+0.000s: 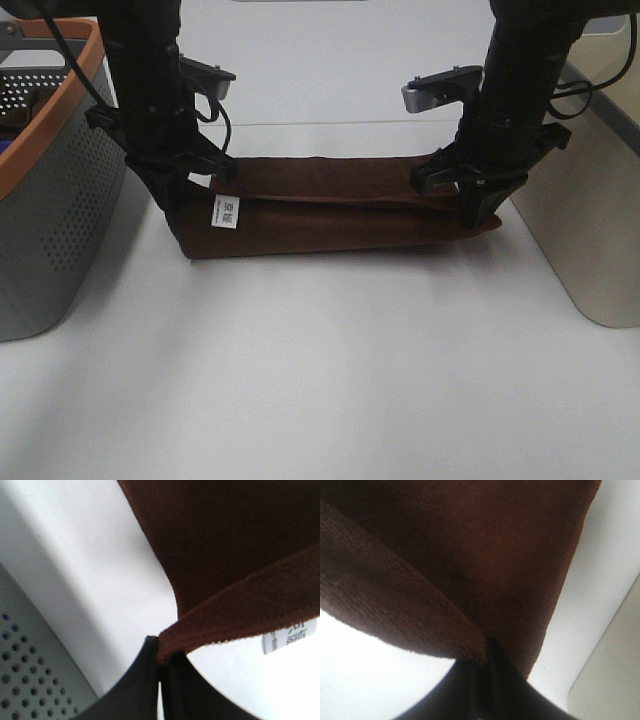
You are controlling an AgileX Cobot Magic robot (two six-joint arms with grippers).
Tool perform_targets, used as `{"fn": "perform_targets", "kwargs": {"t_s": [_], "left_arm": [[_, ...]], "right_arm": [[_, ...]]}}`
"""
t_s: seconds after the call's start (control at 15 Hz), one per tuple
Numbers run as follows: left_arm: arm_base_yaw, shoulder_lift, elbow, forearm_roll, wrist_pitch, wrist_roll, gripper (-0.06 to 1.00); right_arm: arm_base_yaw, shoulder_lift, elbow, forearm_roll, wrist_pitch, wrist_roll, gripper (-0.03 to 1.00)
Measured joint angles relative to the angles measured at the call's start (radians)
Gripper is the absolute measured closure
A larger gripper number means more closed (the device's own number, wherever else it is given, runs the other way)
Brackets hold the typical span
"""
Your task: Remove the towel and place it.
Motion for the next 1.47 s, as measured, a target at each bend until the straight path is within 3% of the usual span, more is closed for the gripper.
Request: {"fn": "perform_targets", "kwargs": {"t_s": [0.4,0.8,1.07,1.33,1.47], "left_arm": [[-0.017,0.000,0.066,-0.020,0.001,0.000,0.94],[-0.022,0.000,0.066,-0.113,0.003,0.000,0.94],[-0.025,-0.002,0.130,-0.119,0.003,0.000,0.94],[-0.037,-0.025,0.181,-0.116,0.004,0.003,0.94],[-0.044,-0.041,0.195,-0.121,0.004,0.004,0.94]], "right_arm": [[0.000,0.000,0.063,0.057,0.027,-0.021,0.97],[0.000,0.000,0.079,0.060,0.033,-0.032,0.93],[0.000,0.000,0.079,0.061,0.085,-0.032,0.75],[0.000,0.000,0.079,0.107,0.143,-0.032,0.36],[0.000,0.000,0.079,0.112,0.165,-0.032,0.27]]}}
